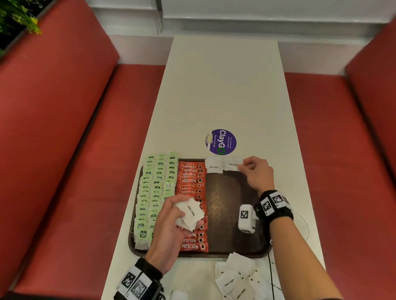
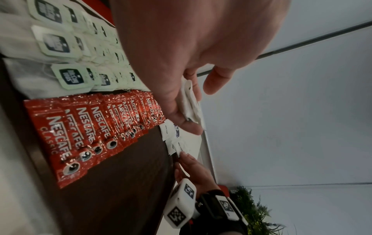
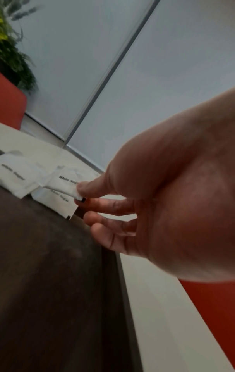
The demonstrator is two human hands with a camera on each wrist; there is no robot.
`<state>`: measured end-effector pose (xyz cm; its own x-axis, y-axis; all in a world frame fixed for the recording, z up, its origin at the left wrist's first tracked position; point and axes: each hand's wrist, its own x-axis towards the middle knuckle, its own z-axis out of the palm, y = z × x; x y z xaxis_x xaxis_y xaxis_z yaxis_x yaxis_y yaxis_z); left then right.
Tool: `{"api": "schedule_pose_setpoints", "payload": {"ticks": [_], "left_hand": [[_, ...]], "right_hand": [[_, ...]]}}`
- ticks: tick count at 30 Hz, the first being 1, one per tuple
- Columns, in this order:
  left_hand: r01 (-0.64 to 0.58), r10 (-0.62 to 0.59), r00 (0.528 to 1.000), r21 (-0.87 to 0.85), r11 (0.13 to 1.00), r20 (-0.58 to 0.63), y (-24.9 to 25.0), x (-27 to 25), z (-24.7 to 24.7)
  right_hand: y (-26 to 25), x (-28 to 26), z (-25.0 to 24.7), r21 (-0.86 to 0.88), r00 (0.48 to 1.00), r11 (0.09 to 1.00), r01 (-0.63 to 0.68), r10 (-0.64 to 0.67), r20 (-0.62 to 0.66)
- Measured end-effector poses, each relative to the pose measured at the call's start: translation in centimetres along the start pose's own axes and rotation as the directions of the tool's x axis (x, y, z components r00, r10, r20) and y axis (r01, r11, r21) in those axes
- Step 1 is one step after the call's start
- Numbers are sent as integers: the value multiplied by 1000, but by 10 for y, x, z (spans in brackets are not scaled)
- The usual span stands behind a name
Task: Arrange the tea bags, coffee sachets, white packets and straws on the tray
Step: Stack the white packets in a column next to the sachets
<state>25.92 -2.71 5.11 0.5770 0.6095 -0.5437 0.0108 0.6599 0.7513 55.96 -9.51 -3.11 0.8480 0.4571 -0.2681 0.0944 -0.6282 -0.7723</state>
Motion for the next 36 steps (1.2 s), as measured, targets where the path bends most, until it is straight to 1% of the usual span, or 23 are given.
{"api": "schedule_pose_setpoints", "payload": {"ticks": [3, 7, 13, 16, 19, 23, 26, 28, 31, 34, 36], "left_hand": [[-8, 7, 1000, 29, 1000, 9, 0, -5, -1], [-9, 8, 1000, 60, 998, 1, 0, -7, 0], [-2, 2, 1000, 53, 999, -3, 2, -5, 6], [-6, 6, 1000, 51, 999, 5, 6, -5, 10], [-18, 17, 1000, 76, 997, 18, 9, -6, 12], [-55, 52, 998, 120, 991, 28, 11, -4, 13], [-72, 66, 997, 144, 987, 44, 10, -1, 13], [-101, 92, 994, 190, 977, 53, 9, -1, 15], [-158, 147, 987, 231, 960, 62, 7, -1, 17], [-213, 200, 977, 262, 941, 78, 6, -4, 20], [-268, 250, 963, 313, 911, 96, 7, -6, 20]], "right_hand": [[8, 13, 10, -61, 999, 998, -5, 8, 35], [13, 18, 18, -114, 999, 993, -22, 27, 41], [9, 12, 24, -256, 996, 962, -91, 85, -31], [5, 10, 26, -301, 995, 949, -98, 86, -55], [3, 6, 27, -322, 996, 944, -76, 54, -78], [-10, -14, 23, -244, 985, 970, 26, -67, -162], [-30, -46, 15, -181, 977, 976, 120, -149, -152], [-48, -73, 9, -84, 978, 981, 176, -184, -95], [-68, -117, 2, 89, 976, 974, 210, -215, 47], [-74, -153, -1, 162, 947, 956, 243, -270, 171], [-70, -167, -3, 189, 938, 951, 243, -280, 205]]}}
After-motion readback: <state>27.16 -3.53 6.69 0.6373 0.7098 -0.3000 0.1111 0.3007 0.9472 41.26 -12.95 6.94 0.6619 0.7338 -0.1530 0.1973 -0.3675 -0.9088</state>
